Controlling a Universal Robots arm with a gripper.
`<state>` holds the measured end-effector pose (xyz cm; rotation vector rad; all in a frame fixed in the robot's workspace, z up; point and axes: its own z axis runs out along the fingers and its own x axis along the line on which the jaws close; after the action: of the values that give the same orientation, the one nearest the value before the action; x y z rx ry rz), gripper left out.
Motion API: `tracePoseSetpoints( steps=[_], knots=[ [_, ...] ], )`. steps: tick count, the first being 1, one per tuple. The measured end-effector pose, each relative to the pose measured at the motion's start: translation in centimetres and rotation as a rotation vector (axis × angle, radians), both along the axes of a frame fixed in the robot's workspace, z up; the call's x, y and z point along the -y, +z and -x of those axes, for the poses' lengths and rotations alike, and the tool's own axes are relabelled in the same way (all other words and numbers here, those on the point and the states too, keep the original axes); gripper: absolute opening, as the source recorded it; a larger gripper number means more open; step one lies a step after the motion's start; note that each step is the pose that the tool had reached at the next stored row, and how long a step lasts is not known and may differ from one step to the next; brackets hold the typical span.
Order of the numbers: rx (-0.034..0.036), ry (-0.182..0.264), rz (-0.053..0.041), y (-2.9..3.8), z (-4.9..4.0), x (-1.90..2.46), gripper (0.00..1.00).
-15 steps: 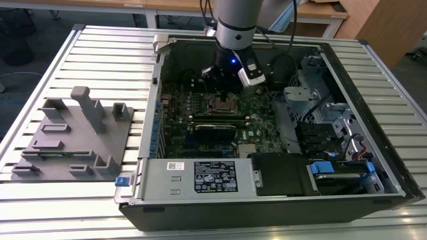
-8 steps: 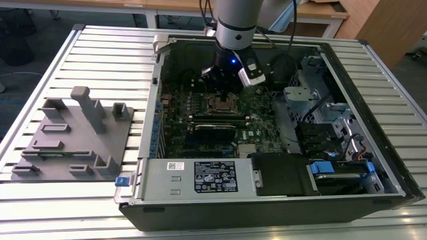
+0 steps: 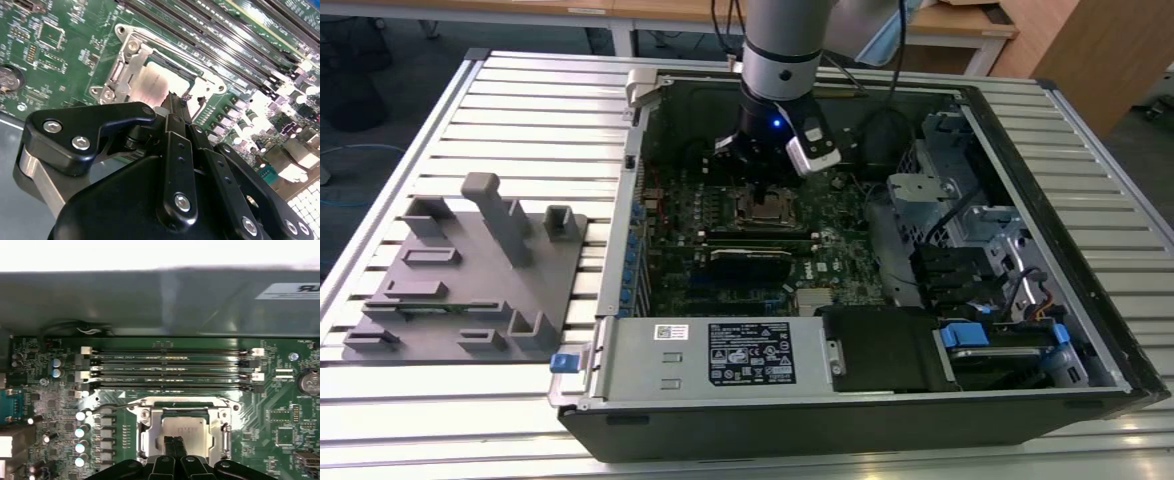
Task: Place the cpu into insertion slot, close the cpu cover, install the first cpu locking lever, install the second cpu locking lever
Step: 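Close the cpu cover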
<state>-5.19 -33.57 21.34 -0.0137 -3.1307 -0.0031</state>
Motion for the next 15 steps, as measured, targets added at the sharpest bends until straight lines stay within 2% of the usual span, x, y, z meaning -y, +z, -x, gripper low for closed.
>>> tracePoseSetpoints(
  steps=[11, 15],
  knots=[
    [0.0005, 0.0, 0.0003, -0.44, 1.05, 0.01, 0.1],
    [0.0007, 0.0, 0.0, -0.95, 1.69, 0.0, 0.1]
  ],
)
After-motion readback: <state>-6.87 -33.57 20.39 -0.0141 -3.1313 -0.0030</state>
